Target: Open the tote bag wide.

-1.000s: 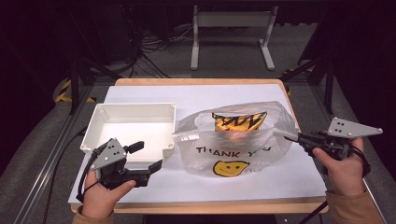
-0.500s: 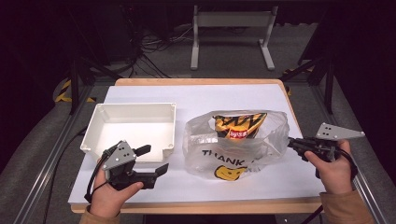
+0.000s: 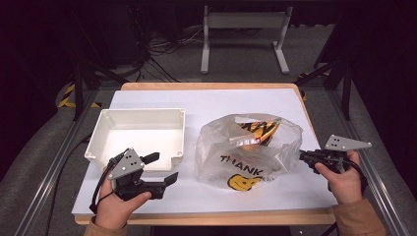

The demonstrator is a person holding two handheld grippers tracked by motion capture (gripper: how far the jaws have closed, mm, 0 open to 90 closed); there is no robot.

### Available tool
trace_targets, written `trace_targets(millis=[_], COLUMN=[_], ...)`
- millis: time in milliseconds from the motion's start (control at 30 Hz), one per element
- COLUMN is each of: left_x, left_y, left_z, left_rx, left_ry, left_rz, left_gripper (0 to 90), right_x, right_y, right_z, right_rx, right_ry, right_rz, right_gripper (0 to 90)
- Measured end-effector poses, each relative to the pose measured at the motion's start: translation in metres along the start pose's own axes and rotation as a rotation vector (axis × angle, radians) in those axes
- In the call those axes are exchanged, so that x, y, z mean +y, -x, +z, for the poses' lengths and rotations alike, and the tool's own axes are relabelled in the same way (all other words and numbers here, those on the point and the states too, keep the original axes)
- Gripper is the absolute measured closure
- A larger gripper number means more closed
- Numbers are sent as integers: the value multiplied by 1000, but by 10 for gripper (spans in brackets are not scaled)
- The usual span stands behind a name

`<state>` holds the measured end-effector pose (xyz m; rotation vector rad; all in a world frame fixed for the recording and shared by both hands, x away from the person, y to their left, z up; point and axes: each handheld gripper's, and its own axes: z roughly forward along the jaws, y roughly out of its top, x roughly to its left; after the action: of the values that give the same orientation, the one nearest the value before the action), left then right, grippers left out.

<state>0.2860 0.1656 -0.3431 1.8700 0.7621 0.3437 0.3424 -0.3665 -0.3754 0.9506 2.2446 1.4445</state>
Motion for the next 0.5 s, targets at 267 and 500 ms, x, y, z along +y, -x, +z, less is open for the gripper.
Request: trace_targets(millis=[267, 500], left_x=[0, 1], left_y=[-1, 0], left_z=[1, 2], left_rx=[1, 1], left_ry=[16, -18], left_rz=[11, 20], left_gripper=[146, 147], right_x=[-16, -27], right_y=[6, 8], right_z=[14, 27], right_rx=[-3, 3], right_ry=[-47, -109], right_rz=[27, 38], right_gripper=[900, 898])
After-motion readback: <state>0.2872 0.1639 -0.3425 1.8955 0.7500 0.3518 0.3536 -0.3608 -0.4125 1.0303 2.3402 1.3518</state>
